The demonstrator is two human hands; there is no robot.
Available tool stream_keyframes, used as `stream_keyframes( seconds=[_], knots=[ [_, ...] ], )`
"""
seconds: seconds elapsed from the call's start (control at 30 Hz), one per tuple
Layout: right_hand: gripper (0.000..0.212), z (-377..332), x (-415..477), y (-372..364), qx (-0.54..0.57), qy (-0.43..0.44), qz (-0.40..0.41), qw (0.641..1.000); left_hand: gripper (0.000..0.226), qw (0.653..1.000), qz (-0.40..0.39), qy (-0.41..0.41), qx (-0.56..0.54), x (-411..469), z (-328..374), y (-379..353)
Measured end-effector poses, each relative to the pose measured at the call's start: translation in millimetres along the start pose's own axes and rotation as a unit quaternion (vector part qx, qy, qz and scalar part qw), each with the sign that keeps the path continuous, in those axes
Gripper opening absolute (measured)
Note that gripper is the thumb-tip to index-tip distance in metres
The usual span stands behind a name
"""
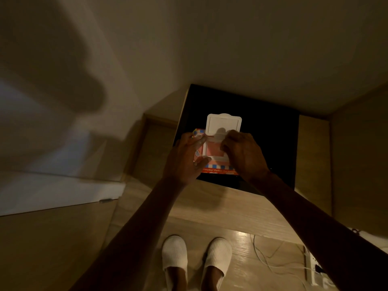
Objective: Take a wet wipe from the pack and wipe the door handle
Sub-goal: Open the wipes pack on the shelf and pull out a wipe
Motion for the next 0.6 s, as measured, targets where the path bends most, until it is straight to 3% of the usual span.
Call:
stream_keyframes(
  seconds=[0.33, 0.5, 0.6],
  knots=[
    [0.025, -3.9, -4.2, 3.7, -0.024, 0.005, 0.035, 0.999, 0.065, 0.999, -0.012, 0.026, -0.025, 1.2, 1.2, -1.8],
    [0.043, -8.0, -9.3, 4.0, -0.064, 0.035, 0.011, 0.997, 0.065, 0.999, -0.018, 0.041, -0.019, 2.7, 2.6, -4.3],
    [0.034, -3.2, -9.1, 5.8, -0.047, 0.018, 0.033, 0.998, 0.065, 0.998, -0.022, 0.048, -0.019, 4.3, 3.6, -2.7]
  ],
)
Point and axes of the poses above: each hand's wrist, its own x-axis towards the middle knuckle, its own y-axis out of the back of the hand, z = x × y, the point moved 3 cm from there along x, towards the middle knuckle, and after that the axes turned 6 degrees about -y, right-handed, at the moved point
